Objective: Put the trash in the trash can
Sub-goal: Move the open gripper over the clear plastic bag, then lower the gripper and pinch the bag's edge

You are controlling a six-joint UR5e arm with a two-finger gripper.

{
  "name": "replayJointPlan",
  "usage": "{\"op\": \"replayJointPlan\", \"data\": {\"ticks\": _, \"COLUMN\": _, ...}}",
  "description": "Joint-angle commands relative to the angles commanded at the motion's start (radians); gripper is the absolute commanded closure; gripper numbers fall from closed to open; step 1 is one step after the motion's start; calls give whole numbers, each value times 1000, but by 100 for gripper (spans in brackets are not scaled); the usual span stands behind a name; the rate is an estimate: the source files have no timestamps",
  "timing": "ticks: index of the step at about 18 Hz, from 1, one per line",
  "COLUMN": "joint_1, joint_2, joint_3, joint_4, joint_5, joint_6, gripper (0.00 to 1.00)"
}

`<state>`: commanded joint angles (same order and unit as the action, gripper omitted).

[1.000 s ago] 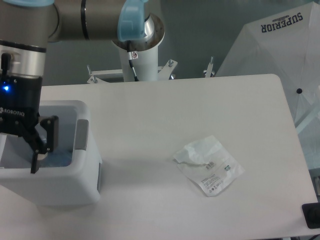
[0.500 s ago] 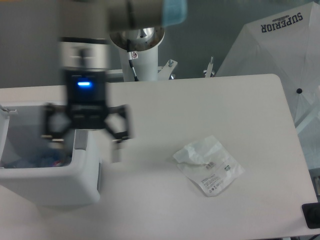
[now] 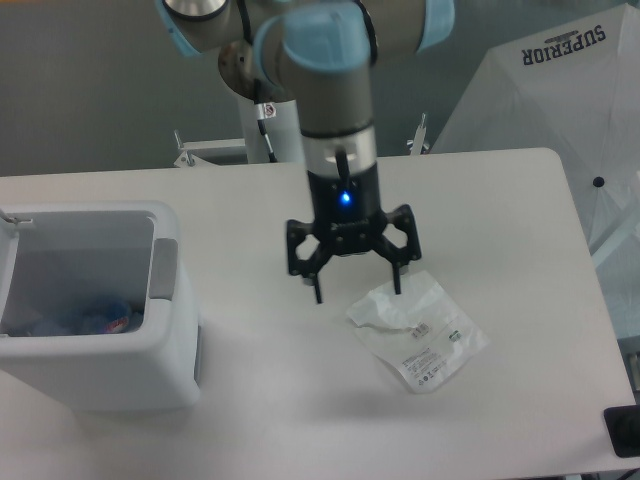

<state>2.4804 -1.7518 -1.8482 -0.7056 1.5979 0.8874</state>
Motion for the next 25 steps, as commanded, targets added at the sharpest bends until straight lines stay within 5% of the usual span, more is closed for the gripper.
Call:
{"op": "replayJointPlan", "data": {"ticks": 4, "joint_1": 2, "joint_2": -29, "joint_3": -40, "joint_4": 0, "joint_5": 74, "joint_6": 110, "gripper": 0}}
{"op": "replayJointPlan", "data": {"ticks": 15, "joint_1": -14, "joint_2": -192, "joint_3": -72, "joint_4": 46, "joint_5": 167, "joint_6": 2, "gripper": 0}}
{"op": "replayJointPlan", "data": {"ticks": 25, "joint_1": -34, "joint_2": -213, "joint_3": -108, "joint_4": 51, "joint_5": 191, "joint_6": 19, "gripper": 0}}
